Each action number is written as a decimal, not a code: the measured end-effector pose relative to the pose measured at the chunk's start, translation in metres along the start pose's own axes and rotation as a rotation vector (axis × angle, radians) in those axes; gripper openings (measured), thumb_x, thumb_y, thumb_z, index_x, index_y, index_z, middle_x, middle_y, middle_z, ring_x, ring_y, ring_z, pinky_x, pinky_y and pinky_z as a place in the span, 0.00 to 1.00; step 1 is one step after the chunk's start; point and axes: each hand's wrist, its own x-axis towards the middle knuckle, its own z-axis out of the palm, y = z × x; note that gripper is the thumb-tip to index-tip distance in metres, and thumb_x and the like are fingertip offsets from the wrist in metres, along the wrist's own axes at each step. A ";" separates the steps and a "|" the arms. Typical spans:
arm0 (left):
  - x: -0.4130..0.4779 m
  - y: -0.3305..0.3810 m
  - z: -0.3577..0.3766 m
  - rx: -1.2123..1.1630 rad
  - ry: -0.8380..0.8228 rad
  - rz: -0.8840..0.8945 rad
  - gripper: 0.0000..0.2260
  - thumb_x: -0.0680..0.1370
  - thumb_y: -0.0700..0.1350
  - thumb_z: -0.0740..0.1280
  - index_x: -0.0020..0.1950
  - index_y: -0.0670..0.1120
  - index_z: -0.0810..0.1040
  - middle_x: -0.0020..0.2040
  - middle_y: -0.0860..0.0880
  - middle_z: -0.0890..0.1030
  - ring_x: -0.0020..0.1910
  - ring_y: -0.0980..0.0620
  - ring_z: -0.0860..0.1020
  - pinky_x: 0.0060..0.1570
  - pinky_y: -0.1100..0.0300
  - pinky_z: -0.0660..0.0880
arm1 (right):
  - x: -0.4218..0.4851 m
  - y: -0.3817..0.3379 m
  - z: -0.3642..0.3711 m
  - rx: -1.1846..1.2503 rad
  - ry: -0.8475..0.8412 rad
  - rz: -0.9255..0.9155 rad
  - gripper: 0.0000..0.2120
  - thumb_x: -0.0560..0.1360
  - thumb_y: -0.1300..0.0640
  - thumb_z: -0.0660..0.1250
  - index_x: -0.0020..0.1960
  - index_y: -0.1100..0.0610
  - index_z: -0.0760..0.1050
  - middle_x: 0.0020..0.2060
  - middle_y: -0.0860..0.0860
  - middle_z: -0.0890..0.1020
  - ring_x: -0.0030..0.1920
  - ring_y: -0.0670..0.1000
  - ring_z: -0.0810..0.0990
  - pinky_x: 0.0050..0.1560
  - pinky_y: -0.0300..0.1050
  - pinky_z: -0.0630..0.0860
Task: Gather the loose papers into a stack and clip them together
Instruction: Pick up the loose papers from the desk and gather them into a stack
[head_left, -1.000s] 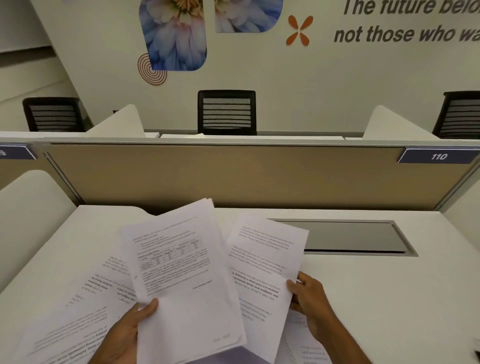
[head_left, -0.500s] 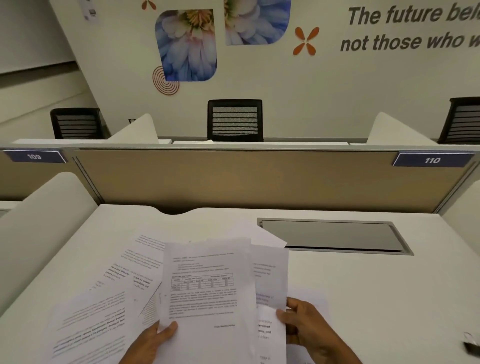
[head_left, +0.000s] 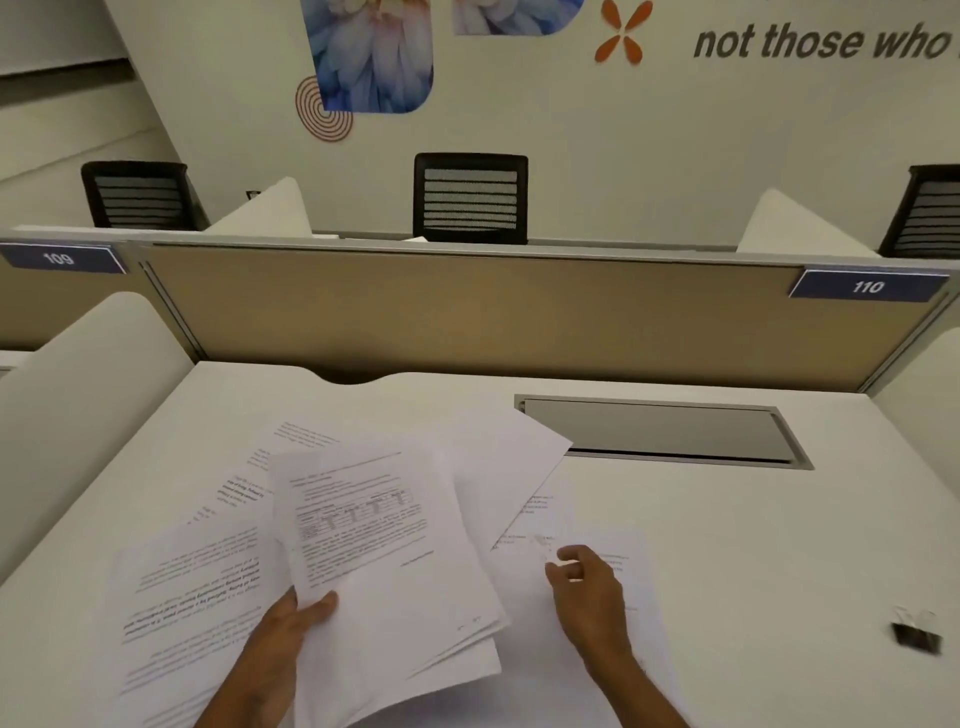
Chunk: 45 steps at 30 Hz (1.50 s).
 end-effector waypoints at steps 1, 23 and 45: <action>0.001 -0.001 -0.003 -0.008 0.026 -0.017 0.26 0.78 0.31 0.67 0.75 0.45 0.70 0.69 0.44 0.77 0.70 0.41 0.72 0.74 0.42 0.64 | -0.001 0.005 0.000 -0.061 0.011 -0.022 0.09 0.78 0.55 0.69 0.58 0.54 0.77 0.48 0.51 0.83 0.46 0.52 0.82 0.45 0.45 0.78; 0.066 -0.020 0.033 0.157 -0.022 -0.199 0.21 0.80 0.33 0.65 0.73 0.44 0.72 0.61 0.44 0.80 0.58 0.43 0.79 0.65 0.44 0.73 | 0.076 -0.059 0.066 0.539 -0.077 0.464 0.09 0.75 0.62 0.73 0.40 0.63 0.75 0.35 0.63 0.80 0.40 0.63 0.85 0.44 0.54 0.85; 0.045 0.022 -0.006 -0.264 0.000 -0.219 0.19 0.76 0.32 0.67 0.65 0.45 0.79 0.59 0.42 0.85 0.62 0.38 0.79 0.68 0.39 0.71 | 0.080 -0.028 0.003 0.374 -0.012 0.073 0.08 0.77 0.69 0.62 0.47 0.65 0.80 0.36 0.57 0.80 0.34 0.54 0.74 0.30 0.42 0.68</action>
